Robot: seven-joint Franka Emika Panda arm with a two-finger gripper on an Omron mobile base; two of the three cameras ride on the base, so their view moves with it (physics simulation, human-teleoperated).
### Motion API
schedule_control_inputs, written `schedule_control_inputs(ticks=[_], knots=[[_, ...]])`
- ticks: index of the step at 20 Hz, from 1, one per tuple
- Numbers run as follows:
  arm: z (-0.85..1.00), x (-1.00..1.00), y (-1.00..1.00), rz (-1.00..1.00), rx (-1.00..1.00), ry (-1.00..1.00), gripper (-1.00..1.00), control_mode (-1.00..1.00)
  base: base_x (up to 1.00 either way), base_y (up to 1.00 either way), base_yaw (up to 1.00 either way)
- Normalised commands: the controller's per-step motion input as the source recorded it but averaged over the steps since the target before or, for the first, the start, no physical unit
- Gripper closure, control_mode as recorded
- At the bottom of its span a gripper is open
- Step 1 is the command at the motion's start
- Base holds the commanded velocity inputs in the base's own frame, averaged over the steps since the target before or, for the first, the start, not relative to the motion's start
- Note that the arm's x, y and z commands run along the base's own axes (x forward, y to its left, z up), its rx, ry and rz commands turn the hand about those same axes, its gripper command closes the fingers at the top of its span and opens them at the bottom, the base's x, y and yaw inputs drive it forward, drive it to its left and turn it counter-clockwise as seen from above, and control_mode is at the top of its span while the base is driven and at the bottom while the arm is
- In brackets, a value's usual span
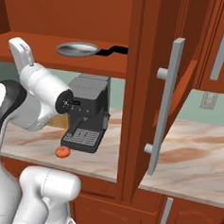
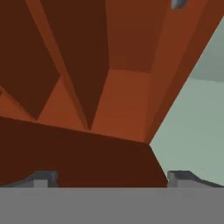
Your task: Pick the pan from the cabinet and place it on the stove. Then turn on the stove burner for the pan.
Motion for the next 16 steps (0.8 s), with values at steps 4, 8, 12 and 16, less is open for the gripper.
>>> schedule_control_inputs(ticks=[4, 8, 12, 16], knots=[[0.00, 0.22, 0.43, 0.24, 0.00, 0.09, -1.00, -1.00, 0.00, 0.00, 0.00], [0.00, 0.07, 0.46, 0.25, 0.00, 0.06, -1.00, -1.00, 0.00, 0.00, 0.00], [0.00, 0.00, 0.50, 0.26, 0.00, 0.05, -1.00, -1.00, 0.00, 0.00, 0.00], [0.00, -0.08, 0.52, 0.24, 0.00, 0.03, -1.00, -1.00, 0.00, 0.00, 0.00]])
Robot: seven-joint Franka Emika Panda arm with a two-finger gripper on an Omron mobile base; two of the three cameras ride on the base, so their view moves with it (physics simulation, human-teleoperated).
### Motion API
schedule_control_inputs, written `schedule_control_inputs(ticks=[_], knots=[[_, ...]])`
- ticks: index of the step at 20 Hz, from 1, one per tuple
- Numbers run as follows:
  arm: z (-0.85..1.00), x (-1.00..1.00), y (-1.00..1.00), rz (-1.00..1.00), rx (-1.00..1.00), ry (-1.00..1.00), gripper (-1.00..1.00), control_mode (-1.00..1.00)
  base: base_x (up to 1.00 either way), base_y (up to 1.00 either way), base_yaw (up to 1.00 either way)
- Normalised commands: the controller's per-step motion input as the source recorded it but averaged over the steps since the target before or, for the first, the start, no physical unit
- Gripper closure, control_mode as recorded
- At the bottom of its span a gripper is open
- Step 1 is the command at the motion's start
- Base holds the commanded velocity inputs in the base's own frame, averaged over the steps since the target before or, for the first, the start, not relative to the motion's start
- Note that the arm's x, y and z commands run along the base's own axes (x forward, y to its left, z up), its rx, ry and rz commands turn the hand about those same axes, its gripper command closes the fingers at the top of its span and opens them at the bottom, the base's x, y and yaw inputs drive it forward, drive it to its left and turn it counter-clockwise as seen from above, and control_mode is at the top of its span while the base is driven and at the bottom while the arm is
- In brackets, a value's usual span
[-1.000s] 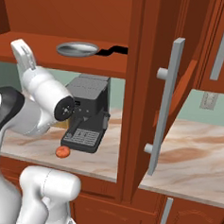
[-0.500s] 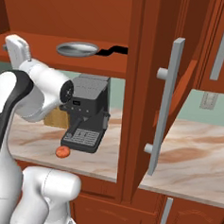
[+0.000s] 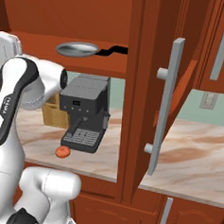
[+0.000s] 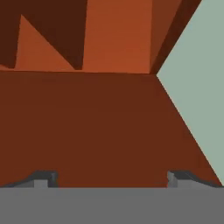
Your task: Pick the pan from the cabinet and place it on the stove. Then turn on the stove burner for the pan.
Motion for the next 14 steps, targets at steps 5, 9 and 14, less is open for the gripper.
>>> schedule_control_inputs(ticks=[5, 9, 14], knots=[[0.00, -0.46, 0.47, 0.19, 0.00, 0.00, -1.00, -1.00, 0.00, 0.00, 0.00], [0.00, -0.69, 0.43, 0.18, 0.00, 0.00, -1.00, -1.00, 0.00, 0.00, 0.00], [0.00, -0.74, 0.43, 0.17, 0.00, 0.00, -1.00, -1.00, 0.00, 0.00, 0.00]])
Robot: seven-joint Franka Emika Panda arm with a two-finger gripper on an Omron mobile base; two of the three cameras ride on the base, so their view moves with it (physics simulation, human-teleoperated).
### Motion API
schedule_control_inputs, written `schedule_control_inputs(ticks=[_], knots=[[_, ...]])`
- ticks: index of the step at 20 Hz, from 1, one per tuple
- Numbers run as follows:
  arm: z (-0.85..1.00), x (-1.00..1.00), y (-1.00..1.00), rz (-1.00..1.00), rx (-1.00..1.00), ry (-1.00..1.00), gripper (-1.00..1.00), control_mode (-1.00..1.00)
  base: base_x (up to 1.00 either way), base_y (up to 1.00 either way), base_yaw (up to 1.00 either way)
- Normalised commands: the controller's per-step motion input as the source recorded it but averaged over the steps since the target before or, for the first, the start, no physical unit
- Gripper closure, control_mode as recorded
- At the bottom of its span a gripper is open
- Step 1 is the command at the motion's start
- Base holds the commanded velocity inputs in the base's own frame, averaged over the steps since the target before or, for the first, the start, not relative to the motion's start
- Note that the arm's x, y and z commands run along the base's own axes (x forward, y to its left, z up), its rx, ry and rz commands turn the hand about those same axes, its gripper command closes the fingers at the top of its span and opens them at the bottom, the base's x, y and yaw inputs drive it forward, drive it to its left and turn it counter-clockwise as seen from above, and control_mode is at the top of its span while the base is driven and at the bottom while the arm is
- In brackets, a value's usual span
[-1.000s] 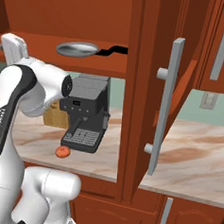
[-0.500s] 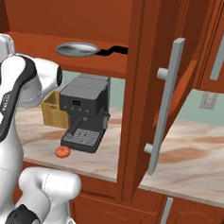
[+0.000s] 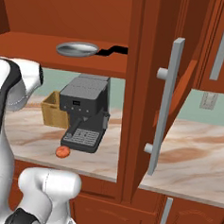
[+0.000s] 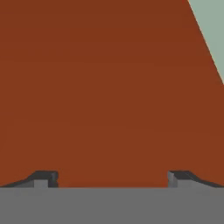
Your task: Pick the pan from the cabinet and place it on the stove. Then turn on the stove burner for the pan.
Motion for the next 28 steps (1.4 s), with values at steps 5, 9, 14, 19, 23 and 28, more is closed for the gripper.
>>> schedule_control_inputs(ticks=[5, 9, 14, 19, 23, 28], knots=[[0.00, -0.56, 0.58, 0.15, 0.00, 0.00, -1.00, -1.00, 0.00, 0.00, 0.00], [0.00, -0.37, 0.69, 0.13, 0.00, 0.00, -1.00, -1.00, 0.00, 0.00, 0.00], [0.00, -0.24, 0.73, 0.10, 0.00, 0.00, -1.00, -1.00, 0.00, 0.00, 0.00], [0.00, -0.15, 0.66, 0.04, 0.00, 0.00, -1.00, -1.00, 0.00, 0.00, 0.00], [0.00, -0.06, 0.21, 0.02, 0.00, 0.01, -1.00, -1.00, 0.00, 0.00, 0.00], [-0.01, -0.07, 0.00, 0.01, -0.01, 0.00, -1.00, -1.00, 0.00, 0.00, 0.00]])
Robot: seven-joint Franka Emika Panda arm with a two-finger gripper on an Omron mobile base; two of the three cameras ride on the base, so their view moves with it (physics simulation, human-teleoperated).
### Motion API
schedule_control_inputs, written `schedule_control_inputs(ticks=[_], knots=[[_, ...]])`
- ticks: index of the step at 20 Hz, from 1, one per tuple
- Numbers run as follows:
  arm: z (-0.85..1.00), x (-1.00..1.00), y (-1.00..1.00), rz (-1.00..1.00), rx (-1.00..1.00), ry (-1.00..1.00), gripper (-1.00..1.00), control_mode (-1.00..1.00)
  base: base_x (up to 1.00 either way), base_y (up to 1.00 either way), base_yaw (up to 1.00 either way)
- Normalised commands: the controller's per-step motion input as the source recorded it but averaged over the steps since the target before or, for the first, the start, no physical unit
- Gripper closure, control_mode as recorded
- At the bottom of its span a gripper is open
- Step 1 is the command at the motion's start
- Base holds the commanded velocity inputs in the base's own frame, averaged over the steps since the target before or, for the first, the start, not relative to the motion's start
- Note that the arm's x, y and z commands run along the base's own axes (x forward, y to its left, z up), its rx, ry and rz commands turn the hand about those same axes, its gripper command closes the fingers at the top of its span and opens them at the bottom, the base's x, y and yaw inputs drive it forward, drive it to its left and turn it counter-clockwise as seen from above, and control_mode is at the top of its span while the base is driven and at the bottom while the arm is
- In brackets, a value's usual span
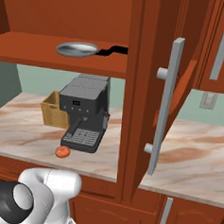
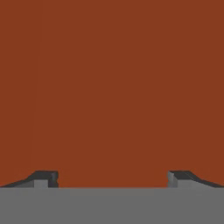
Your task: Pick the pan from the cabinet and place it on the stove. Then turn on the stove burner for the pan.
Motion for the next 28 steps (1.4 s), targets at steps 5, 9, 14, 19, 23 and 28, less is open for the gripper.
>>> schedule_control_inputs(ticks=[5, 9, 14, 19, 23, 28], knots=[[0.00, -0.18, -0.12, 0.00, -0.04, -0.13, -1.00, -1.00, 0.00, 0.00, 0.00], [0.00, -0.39, -0.55, -0.02, -0.03, -0.21, -1.00, -1.00, 0.00, 0.00, 0.00], [0.00, -0.42, -0.77, -0.09, 0.00, -0.14, -1.00, -1.00, 0.00, 0.00, 0.00], [0.00, -0.18, -0.86, -0.17, 0.00, -0.02, -1.00, -1.00, 0.00, 0.00, 0.00], [0.00, -0.01, -0.84, -0.22, 0.00, 0.00, -1.00, -1.00, 0.00, 0.00, 0.00], [0.00, 0.00, -0.75, -0.27, -0.01, -0.01, -1.00, -1.00, 0.00, 0.00, 0.00]])
